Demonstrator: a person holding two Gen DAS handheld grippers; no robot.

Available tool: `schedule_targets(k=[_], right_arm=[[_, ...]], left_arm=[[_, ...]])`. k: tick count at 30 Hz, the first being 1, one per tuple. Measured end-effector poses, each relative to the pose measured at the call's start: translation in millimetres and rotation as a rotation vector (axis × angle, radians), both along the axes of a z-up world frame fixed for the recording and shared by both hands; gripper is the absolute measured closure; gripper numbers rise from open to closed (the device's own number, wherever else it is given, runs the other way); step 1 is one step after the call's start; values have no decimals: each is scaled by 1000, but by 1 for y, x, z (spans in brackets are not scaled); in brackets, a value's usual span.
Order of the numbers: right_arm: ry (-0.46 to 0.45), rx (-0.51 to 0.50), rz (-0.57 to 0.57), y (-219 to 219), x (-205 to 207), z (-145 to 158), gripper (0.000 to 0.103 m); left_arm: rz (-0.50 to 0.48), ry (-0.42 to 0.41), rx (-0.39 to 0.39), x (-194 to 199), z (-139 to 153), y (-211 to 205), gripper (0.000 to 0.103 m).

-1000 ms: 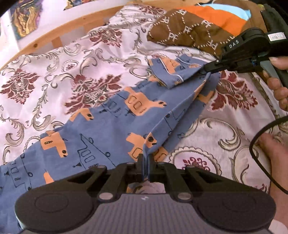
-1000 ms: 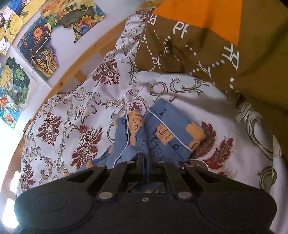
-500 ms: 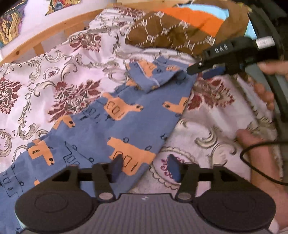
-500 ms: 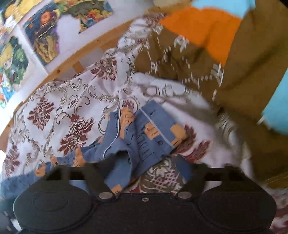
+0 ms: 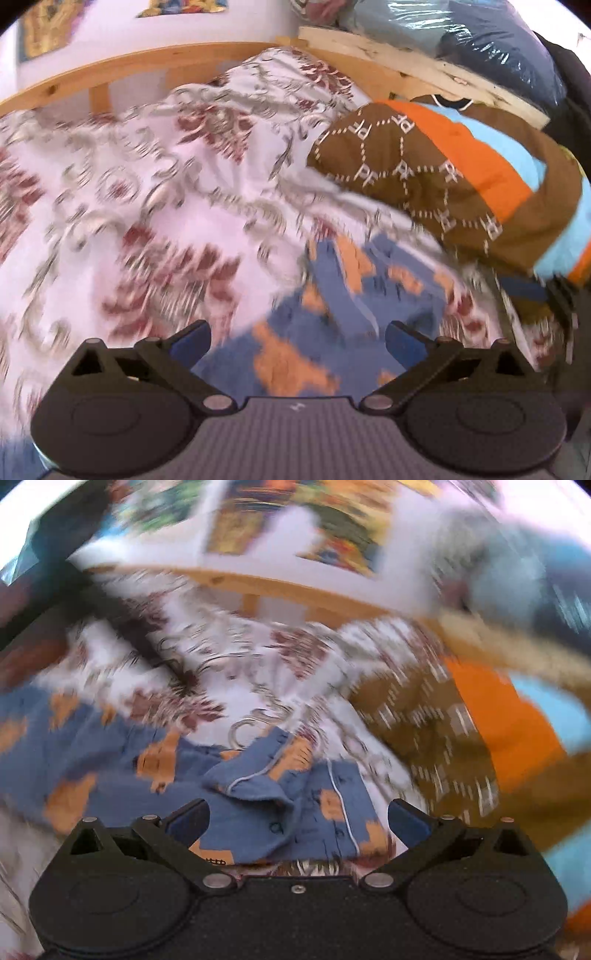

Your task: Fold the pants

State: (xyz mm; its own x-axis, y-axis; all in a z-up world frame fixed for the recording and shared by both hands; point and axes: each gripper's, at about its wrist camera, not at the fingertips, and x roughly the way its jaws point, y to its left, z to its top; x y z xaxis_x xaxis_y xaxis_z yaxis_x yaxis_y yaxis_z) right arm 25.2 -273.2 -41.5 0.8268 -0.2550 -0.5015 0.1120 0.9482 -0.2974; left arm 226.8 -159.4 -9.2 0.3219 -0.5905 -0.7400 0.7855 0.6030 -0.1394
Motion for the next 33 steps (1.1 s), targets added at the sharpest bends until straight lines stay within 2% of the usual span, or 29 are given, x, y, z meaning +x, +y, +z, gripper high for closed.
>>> schedule_targets(k=[3, 7, 12, 16, 21, 23, 25, 27, 28, 29, 30, 33], right_arm=[[7, -143, 71, 18, 13, -13, 1], [19, -252, 116, 27, 28, -28, 1], [39, -322, 153, 34, 48, -42, 1], [40, -372, 171, 42, 54, -48, 1], [55, -376, 168, 42, 60, -52, 1], [58, -362, 170, 42, 61, -52, 9], [63, -349, 172, 42, 63, -52, 18], [68, -351, 174, 43, 63, -53, 28], [72, -352, 176, 43, 63, -54, 37], [77, -351, 178, 43, 64, -54, 46], [83, -350, 180, 43, 64, -55, 51], [104, -343, 184, 43, 65, -57, 80]], left_arm=[[-85, -16, -8, 28, -6, -39, 0], [-254, -27, 69, 59, -26, -90, 0], [-431, -41, 143, 76, -46, -126, 0], [-556, -13, 172, 78, -54, -139, 0], [-608, 34, 212, 85, -60, -149, 0], [-611, 61, 215, 89, -62, -153, 2], [-614, 96, 209, 94, -63, -154, 8], [-612, 131, 202, 99, -64, -156, 23], [-609, 149, 203, 101, -64, -157, 27], [-610, 165, 205, 103, -63, -157, 39], [-612, 179, 216, 104, -64, -158, 56], [-600, 207, 263, 105, -67, -163, 75]])
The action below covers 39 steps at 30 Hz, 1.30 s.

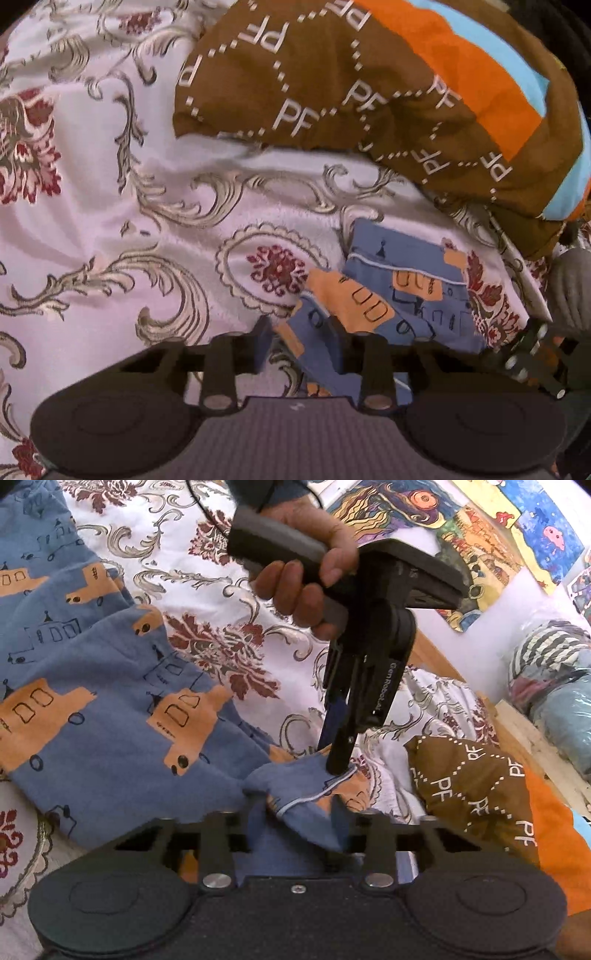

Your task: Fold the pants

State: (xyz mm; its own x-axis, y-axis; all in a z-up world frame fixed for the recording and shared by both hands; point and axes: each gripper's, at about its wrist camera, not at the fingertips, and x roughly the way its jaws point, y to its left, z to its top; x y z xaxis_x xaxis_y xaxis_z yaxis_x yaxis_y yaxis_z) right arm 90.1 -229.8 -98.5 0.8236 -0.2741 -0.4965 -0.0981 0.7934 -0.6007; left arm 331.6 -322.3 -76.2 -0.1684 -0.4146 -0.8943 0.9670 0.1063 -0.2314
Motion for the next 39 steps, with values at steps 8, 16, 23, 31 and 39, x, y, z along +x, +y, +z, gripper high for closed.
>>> schedule_targets(k=[8, 16, 23, 31, 39], right_arm=[[-38, 308, -156, -35, 0, 29, 92], [-196, 904, -502, -120, -30, 56, 92], [-250, 1221, -750, -170, -62, 39, 93], [-244, 1356, -881, -193, -71, 21, 93], [-234, 1262, -906, -191, -66, 25, 69]], left_arm=[[115, 105, 29, -2, 22, -6, 94], [294, 130, 105, -22, 37, -36, 95], [411, 139, 122, -35, 32, -67, 95], [469, 136, 136, -47, 20, -83, 93], [492, 93, 78, -50, 25, -78, 49]])
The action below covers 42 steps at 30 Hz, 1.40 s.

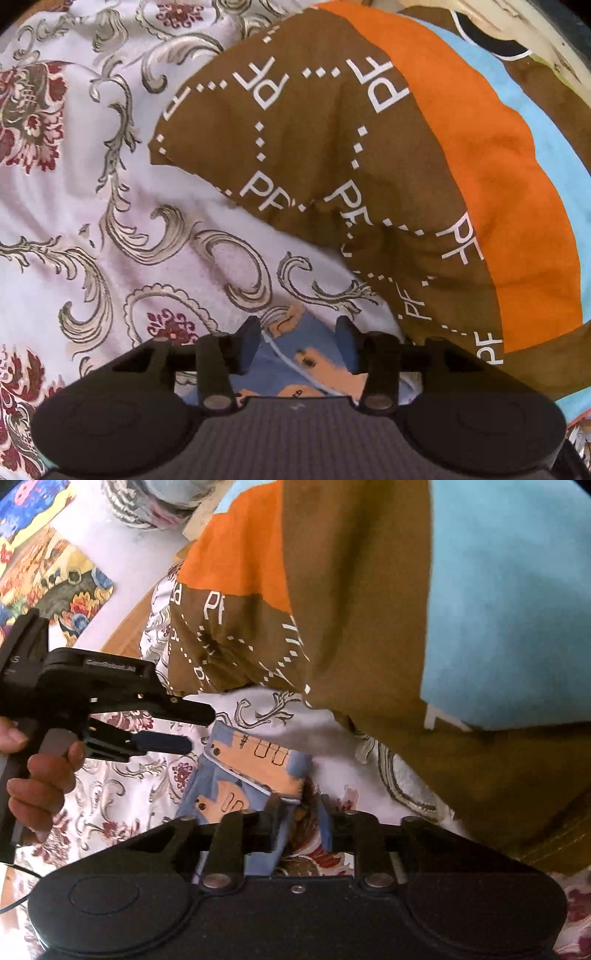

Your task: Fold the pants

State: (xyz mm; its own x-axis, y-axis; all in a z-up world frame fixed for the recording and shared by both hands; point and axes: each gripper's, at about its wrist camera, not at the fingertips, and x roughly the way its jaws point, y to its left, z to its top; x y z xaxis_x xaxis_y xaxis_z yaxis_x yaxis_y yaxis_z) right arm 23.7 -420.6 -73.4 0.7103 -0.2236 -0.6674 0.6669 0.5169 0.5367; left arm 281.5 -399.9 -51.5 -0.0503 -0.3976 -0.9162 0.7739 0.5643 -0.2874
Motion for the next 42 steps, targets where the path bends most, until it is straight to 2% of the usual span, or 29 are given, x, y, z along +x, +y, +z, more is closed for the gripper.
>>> schedule_targets(k=[1, 2, 3, 5, 8, 10, 12, 15, 22, 25, 27, 30, 36, 40, 42], right_arm=[[3, -19, 3, 2, 0, 2, 57], [3, -34, 6, 3, 0, 3, 46], [2, -46, 12, 5, 0, 5, 41], [5, -75, 27, 10, 2, 8, 22], [18, -144, 66, 23, 5, 14, 7], [27, -198, 106, 35, 9, 18, 0], [34, -254, 162, 50, 12, 22, 1], [50, -344, 316, 81, 22, 24, 1], [2, -531, 820, 166, 48, 15, 1], [2, -589, 960, 195, 61, 9, 1], [-5, -575, 1025, 206, 76, 6, 1], [-21, -537, 1110, 218, 107, 5, 1], [-77, -591, 1287, 246, 163, 16, 1], [-85, -588, 1380, 254, 170, 12, 1], [-91, -595, 1399, 255, 167, 9, 1]], left_arm=[[3, -3, -11, 0, 1, 3, 46], [13, -11, -23, 0, 3, 7, 38], [25, -22, -35, 0, 5, 13, 30], [47, -45, -67, 1, 10, 26, 25], [89, -74, -126, 3, 20, 54, 13], [140, -97, -179, 5, 29, 85, 8], [181, -126, -201, 8, 36, 116, 4], [216, -196, -193, 12, 46, 176, 2], [261, -349, -75, 28, 54, 330, 0], [253, -372, -8, 37, 45, 385, 0], [240, -369, 14, 40, 40, 408, 0], [196, -349, 8, 47, 32, 427, 0], [46, -270, 26, 71, 15, 419, 0], [-82, -191, 26, 81, 5, 404, 2], [-118, -159, 27, 88, 2, 396, 10]])
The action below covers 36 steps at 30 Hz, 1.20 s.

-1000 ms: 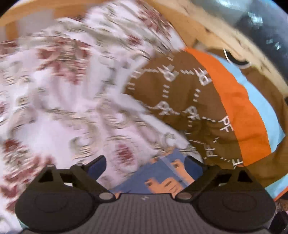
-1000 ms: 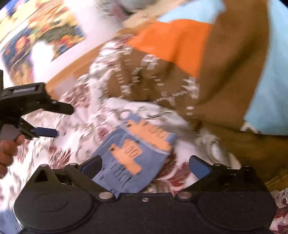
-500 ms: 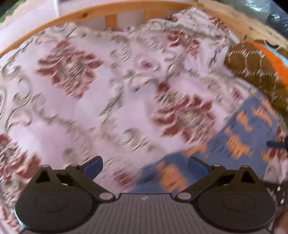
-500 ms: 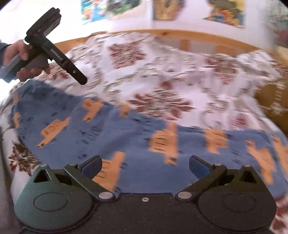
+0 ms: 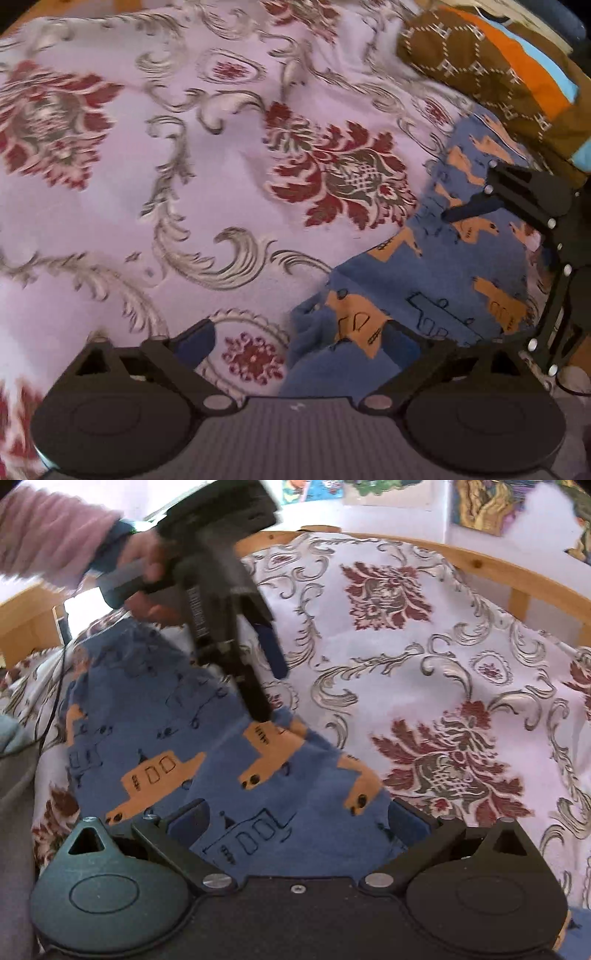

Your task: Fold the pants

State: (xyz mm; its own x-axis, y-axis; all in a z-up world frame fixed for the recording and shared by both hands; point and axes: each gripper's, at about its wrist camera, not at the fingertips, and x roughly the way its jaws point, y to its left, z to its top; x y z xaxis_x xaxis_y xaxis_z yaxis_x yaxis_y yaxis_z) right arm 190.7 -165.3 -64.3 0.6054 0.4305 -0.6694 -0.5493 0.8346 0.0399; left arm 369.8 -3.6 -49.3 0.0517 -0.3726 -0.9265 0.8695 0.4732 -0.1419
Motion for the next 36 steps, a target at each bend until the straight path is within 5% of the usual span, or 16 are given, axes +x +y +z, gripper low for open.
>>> schedule_targets(k=[4, 8, 9, 11, 14, 20, 24, 29, 31, 35, 36], right_arm=[[-12, -5, 2, 2, 7, -6, 1], [17, 45, -7, -2, 12, -11, 2], [32, 51, -9, -1, 12, -13, 2], [45, 9, -48, 4, 9, -21, 17], [43, 10, -122, 4, 3, -31, 22], [13, 25, -170, 2, -11, -41, 20], [12, 39, -177, -2, -12, -43, 16], [-7, 62, -187, -5, -19, -35, 3], [-30, 71, -189, -6, -22, -31, 2], [-54, 90, -175, -11, -7, -16, 1], [-53, 100, -169, -13, 1, -12, 1]], left_arm=[[19, 120, -9, 18, -7, -7, 26], [61, 220, 8, 30, -20, -13, 71], [66, 224, 25, 31, -23, -15, 82], [70, 204, 41, 30, -26, -17, 89], [76, 131, 44, 26, -22, -19, 94], [31, 28, 45, 22, -7, -17, 95], [56, 39, 46, 31, -13, -11, 95], [32, 17, -9, 23, -7, -11, 92], [39, 7, -10, 22, 1, -10, 83], [103, -36, -27, 16, 19, 12, 35], [112, -49, -31, 11, 24, 23, 34]])
